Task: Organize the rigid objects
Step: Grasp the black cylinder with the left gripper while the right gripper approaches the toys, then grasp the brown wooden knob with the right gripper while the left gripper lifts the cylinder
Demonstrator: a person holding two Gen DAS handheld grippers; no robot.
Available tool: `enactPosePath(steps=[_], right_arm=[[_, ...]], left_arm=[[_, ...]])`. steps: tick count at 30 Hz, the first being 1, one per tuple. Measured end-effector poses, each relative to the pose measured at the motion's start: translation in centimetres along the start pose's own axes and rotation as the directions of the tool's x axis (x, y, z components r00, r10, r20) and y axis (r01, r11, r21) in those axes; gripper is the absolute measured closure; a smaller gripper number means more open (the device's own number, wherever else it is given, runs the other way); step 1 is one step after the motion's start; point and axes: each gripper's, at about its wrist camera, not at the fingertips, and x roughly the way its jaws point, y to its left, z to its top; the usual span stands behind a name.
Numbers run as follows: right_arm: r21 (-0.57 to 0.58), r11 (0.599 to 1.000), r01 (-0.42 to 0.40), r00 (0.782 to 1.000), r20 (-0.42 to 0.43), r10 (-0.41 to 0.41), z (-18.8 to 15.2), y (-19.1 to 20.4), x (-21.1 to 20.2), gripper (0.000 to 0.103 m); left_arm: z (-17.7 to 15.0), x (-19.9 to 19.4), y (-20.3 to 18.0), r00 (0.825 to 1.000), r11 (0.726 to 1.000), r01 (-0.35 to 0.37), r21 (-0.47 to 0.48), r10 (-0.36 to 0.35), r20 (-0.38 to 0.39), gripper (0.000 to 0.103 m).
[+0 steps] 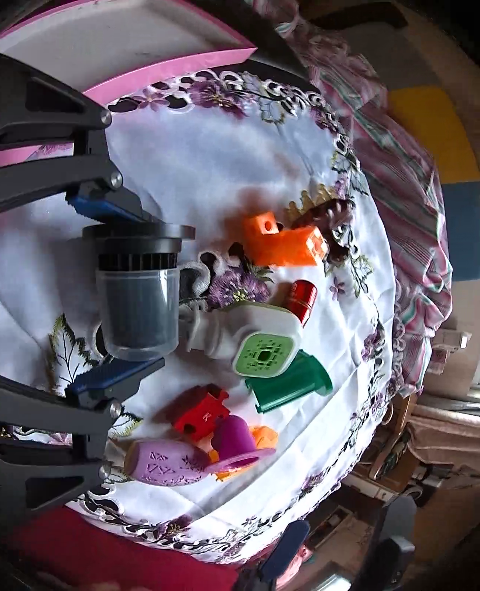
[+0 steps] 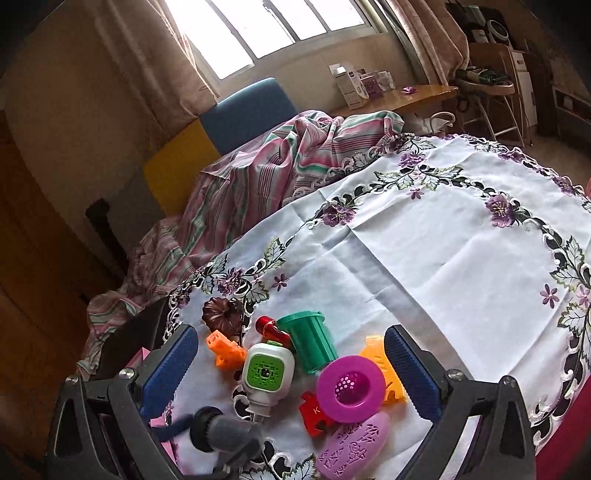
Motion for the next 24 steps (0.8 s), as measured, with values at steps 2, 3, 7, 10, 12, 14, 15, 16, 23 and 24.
enactPosePath(steps=[2,3,7,10,12,14,15,16,23,24], right_arm=[[0.000,1.000,0.003,1.000,-0.003,-0.003,0.0,0.0,0.1,0.000],[-0.002,1.000,0.005,1.000,-0.004,-0.005,0.0,0.0,0.1,0.000],[-0.018,1.000,0.013,1.000,-0.015,-0.013,-0.2,0.3,0.3,0.001],[-0.045,0.999,0.025,0.999,-0.025,-0.027,-0.3,0.8,0.6,0.005],[-0.059,0.998,0.031,0.999,-0.042,-0.034,-0.5,1.0,0.8,0.007],[-0.085,0.996,0.036,0.997,-0.061,-0.041,-0.8,1.5,1.2,0.011],[-0.105,0.994,0.036,0.996,-0.073,-0.043,-0.9,1.9,1.4,0.012],[-0.129,0.991,0.031,0.995,-0.088,-0.042,-1.1,2.4,1.7,0.012],[-0.300,0.953,-0.040,0.981,-0.195,-0.020,-1.6,7.9,5.3,0.015],[-0.310,0.950,-0.046,0.979,-0.202,-0.018,-1.5,8.5,5.8,0.015]], left_arm=[[-0.2,-0.5,0.3,0.999,1.000,0.026,-0.014,-0.026,0.021,0.039],[-0.4,-1.0,0.6,0.999,0.999,0.031,-0.026,-0.030,0.035,0.039],[-0.9,-3.6,1.6,0.995,0.997,0.041,-0.059,-0.035,0.093,0.039],[-1.7,-6.0,2.6,0.990,0.996,0.033,-0.084,-0.022,0.138,0.039],[-2.2,-7.4,3.7,0.987,0.993,0.033,-0.109,-0.015,0.163,0.039],[-2.7,-9.0,4.8,0.982,0.991,0.027,-0.128,-0.002,0.191,0.039],[-3.1,-9.6,5.3,0.979,0.991,0.021,-0.136,0.006,0.201,0.039],[-3.5,-10.3,5.9,0.977,0.989,0.014,-0.145,0.017,0.211,0.039],[-5.7,-12.9,9.3,0.966,0.976,-0.005,-0.218,0.061,0.250,0.039],[-5.9,-13.1,9.6,0.966,0.973,-0.006,-0.230,0.065,0.252,0.039]])
